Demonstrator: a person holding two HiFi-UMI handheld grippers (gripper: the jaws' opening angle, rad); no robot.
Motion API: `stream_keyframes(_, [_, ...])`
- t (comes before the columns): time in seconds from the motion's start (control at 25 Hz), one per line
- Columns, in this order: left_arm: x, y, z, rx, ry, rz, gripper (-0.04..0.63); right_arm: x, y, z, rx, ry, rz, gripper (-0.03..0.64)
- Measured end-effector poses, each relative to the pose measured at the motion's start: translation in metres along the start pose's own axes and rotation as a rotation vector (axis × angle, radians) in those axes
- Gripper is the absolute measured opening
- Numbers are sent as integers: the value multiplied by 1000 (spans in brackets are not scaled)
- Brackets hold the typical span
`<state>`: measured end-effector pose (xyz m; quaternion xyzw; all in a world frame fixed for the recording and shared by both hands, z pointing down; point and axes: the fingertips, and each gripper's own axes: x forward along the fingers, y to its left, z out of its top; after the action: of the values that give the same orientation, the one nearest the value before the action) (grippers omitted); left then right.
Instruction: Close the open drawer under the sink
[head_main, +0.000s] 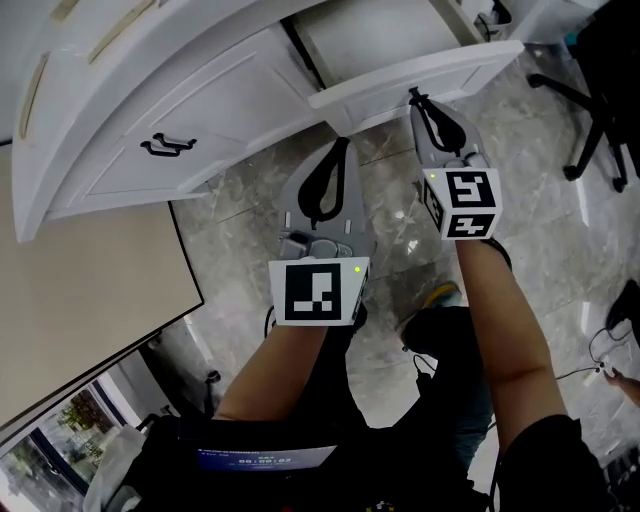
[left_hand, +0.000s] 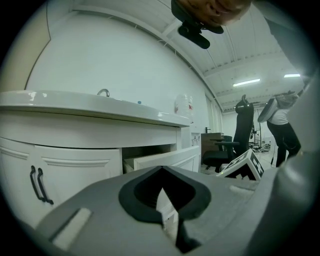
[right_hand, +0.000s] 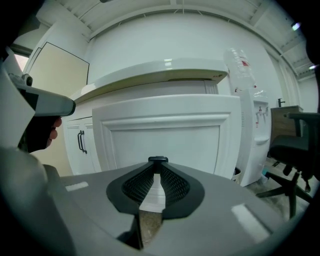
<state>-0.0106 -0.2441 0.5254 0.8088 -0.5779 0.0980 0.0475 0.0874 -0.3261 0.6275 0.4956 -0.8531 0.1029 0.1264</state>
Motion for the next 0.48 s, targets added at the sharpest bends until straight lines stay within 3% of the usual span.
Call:
stream_keyframes(0.24, [20, 35, 4, -24, -71, 44, 0, 40, -3, 13, 20, -39, -25, 74])
stream_keyframes(0.48, [42, 63, -9, -25, -53, 66, 0, 84, -6, 27, 21, -55, -16, 77])
